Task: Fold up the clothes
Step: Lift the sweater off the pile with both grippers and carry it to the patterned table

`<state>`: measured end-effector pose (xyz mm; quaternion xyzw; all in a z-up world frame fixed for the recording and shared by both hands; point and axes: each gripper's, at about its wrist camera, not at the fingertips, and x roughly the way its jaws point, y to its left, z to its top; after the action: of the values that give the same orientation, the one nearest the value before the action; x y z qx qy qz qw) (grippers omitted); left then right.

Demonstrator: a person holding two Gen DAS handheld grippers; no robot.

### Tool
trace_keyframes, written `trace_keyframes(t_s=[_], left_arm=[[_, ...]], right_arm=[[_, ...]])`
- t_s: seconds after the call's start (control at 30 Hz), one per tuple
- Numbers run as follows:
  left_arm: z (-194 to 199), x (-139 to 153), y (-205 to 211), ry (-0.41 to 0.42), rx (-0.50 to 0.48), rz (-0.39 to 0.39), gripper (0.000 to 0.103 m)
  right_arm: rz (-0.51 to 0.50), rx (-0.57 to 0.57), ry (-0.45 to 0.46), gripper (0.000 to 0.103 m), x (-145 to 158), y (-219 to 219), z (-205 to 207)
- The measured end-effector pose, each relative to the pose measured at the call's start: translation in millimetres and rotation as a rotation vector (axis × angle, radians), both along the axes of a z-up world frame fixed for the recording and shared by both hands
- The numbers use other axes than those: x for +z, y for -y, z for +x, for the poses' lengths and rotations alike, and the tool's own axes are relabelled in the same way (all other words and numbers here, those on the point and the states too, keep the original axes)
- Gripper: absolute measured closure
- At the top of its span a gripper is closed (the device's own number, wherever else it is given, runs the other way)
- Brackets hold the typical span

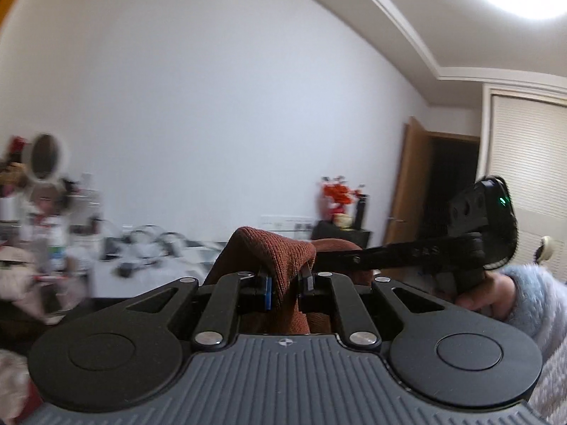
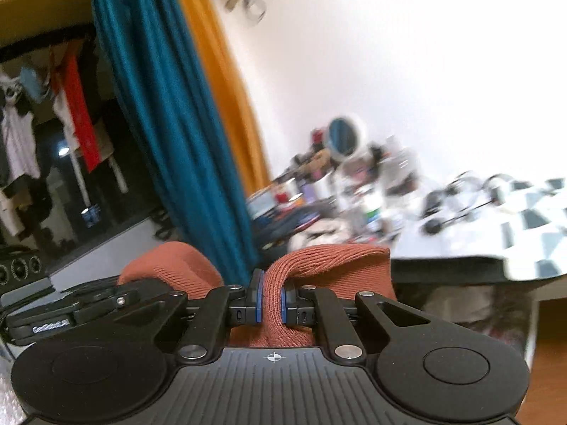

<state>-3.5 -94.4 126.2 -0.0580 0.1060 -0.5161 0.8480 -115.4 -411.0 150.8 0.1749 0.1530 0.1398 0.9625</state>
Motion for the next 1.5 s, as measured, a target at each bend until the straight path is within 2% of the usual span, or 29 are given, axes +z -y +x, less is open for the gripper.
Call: trace_keyframes(t_s=[0.13,0.23,0.4,0.47,0.57,0.67,0.73,0.9,1.07,1.17,1.27,1.4,1.5], left_arm=[[8,0,85,-0.094,-0.081,-0.108,0.091],[15,0,150,-0.133,-0.138,-0.136,0.091],[-3,-5,239,-0.029,-0.2,-0.091,0.091],[-2,-6,265,-0.027,-0.257,-0.075,0.091],[18,-12,303,-0.059,-0.323,-0.056,0.09],[48,-19,338,-0.088,-0.35,-0.04,0.09],[68,-22,359,-0.051,-0.354,-0.021,0.09],[138,-20,408,-0.032,-0.374,-0.041,0.091],[216,6,436,0.04,-0.316,-0.084,0.091],[261,18,445,0.077,-0.254,-0.123,0.091],[292,29,443,0.073,-0.134,-0.183,0.091],[314,40,434,0.098,-0.004,-0.294,0.091],[323,46,434,0.14,0.077,-0.343,0.091]], right_arm=[[-0.012,-0.114,0.046,0.095,5,88,-57],[-0.048,-0.177,0.074,0.095,14,145,-87],[-0.097,-0.252,0.079,0.095,27,214,-116],[-0.097,-0.275,0.082,0.095,28,236,-125],[-0.095,-0.322,0.089,0.095,25,269,-134],[-0.069,-0.386,0.103,0.095,17,303,-135],[-0.068,-0.434,0.114,0.095,8,329,-133],[0.023,-0.587,0.098,0.095,-11,404,-104],[0.015,-0.656,0.171,0.095,1,451,-47],[0.015,-0.672,0.219,0.095,14,476,-7],[0.024,-0.7,0.255,0.095,29,505,29],[0.039,-0.704,0.313,0.095,52,537,67],[0.001,-0.677,0.373,0.095,74,558,100]])
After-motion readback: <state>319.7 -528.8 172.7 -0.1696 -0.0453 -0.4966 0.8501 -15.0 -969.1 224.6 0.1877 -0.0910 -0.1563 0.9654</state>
